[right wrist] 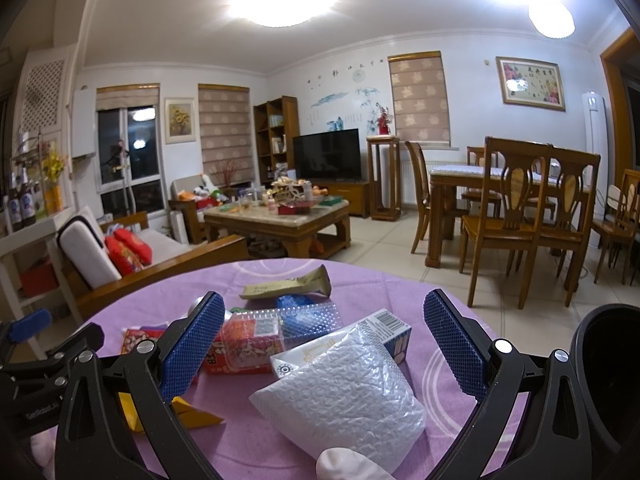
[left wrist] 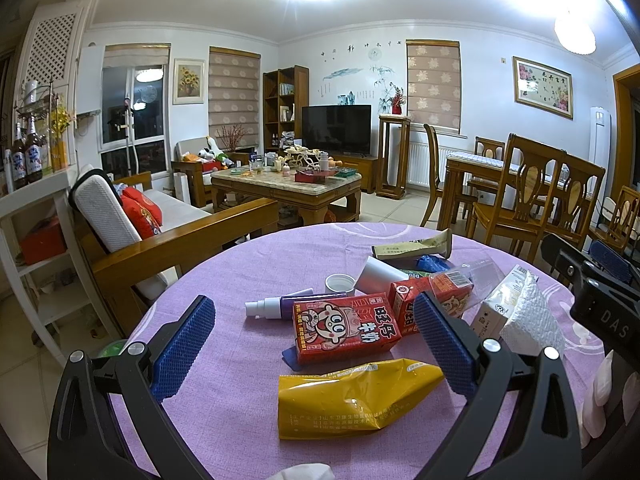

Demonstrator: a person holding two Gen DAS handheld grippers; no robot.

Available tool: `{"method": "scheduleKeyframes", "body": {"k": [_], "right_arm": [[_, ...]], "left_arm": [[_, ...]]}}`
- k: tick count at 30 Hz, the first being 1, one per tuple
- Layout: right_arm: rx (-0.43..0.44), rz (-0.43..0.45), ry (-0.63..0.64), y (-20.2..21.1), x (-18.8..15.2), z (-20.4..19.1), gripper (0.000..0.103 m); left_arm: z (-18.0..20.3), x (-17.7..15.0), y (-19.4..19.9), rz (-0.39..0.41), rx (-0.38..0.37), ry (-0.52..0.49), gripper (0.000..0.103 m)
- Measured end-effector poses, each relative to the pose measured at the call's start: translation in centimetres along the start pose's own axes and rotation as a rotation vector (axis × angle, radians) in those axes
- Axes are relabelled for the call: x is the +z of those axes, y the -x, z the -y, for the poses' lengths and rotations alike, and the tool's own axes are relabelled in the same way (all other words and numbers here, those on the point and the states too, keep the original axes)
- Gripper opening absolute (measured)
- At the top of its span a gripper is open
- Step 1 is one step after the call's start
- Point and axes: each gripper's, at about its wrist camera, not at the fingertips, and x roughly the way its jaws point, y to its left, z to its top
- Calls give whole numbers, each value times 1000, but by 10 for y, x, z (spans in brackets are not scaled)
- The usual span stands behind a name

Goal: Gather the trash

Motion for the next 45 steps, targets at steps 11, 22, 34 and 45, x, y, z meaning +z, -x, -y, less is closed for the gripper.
{"method": "scheduleKeyframes", "body": {"k": [11,22,34,45], "right_arm": [[1,-1,-3,0,0,0,98],[19,-1,-31,0,-1,2,98],[247,-247,-54,-15,36,54,98],[323,-531,220,-53,-21,-2,98]], "left_arm": [[1,-2,-4,2,-18,-2,98],[10,-8,-7,-6,-46,-1,98],[-25,7,-48,-180,-286,-121,98],[16,-3,-81,-215,-285,-641,98]]}}
